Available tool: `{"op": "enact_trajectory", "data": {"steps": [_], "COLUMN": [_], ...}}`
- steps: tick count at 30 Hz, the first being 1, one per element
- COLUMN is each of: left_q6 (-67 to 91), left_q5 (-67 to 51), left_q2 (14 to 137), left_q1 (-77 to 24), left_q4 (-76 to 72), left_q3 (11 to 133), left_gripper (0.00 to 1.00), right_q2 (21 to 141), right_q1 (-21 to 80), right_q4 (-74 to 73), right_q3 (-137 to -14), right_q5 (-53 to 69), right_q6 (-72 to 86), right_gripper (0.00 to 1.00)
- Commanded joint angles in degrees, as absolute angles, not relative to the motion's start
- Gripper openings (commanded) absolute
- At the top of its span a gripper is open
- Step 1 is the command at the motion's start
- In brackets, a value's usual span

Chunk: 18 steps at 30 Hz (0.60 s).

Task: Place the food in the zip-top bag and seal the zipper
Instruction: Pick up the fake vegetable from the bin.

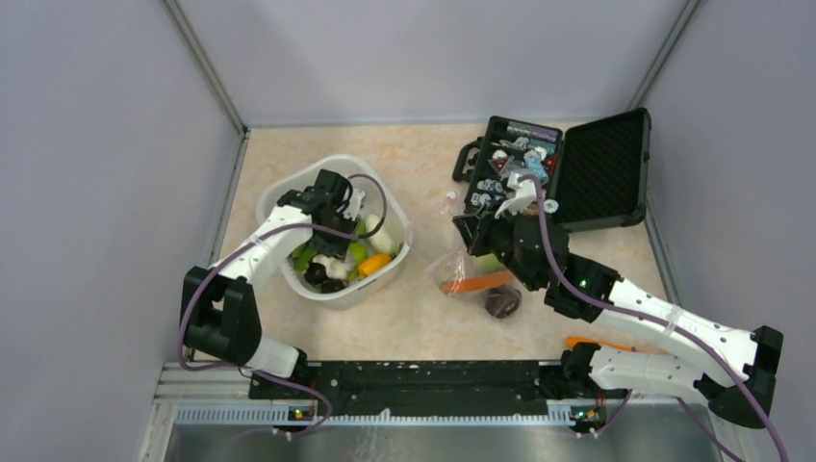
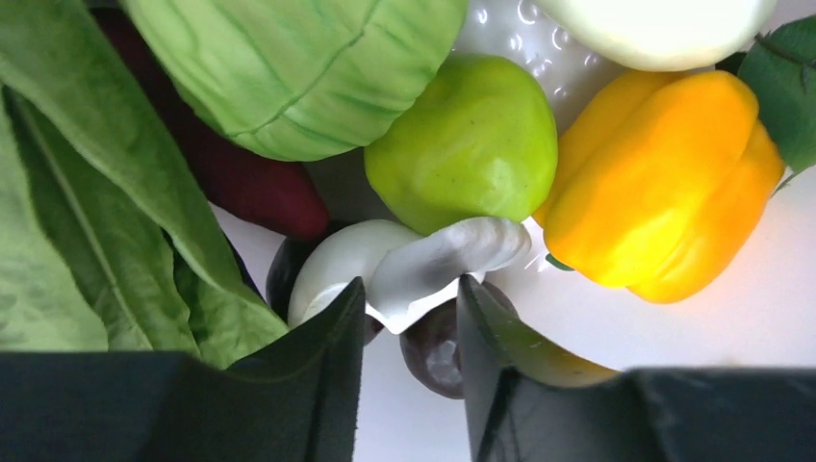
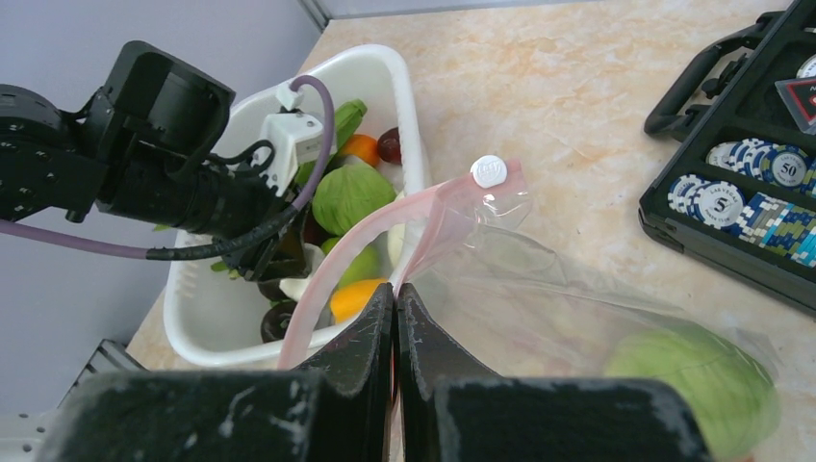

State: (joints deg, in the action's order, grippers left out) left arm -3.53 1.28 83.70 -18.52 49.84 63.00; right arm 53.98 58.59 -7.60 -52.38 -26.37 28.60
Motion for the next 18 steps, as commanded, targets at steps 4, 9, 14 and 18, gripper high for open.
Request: {"op": "enact_trajectory", "data": {"steps": [4,9,14,18], "left_q6": [-4.26,-3.25,-2.43,-1.36], "left_q5": [-3.72,-6.12,-6.86,-6.96], "left_q2": [84.30,77.69,68.58,63.33], "left_q1": [-18.02,-17.92,-17.91,-17.93], "left_q4": [50.87,49.72,48.21,46.46], "left_q3": [65.23,66.65,67.86,67.32], "left_gripper": [0.12,0.00,0.00,0.00], "right_q2": [52.32,52.11,51.77,51.78], "right_q1": [58.25,58.20,58.25,58.26], "right_q4": [-4.72,-4.98,-4.73,-4.35], "right_q3": [-52.99,-53.15,-52.79,-52.44], "right_q5": [-26.14,-26.10,-26.66,-26.57], "right_q6": [28.52,28.49,28.53,28.73], "right_gripper": [0.00,0.00,0.00,0.00]}}
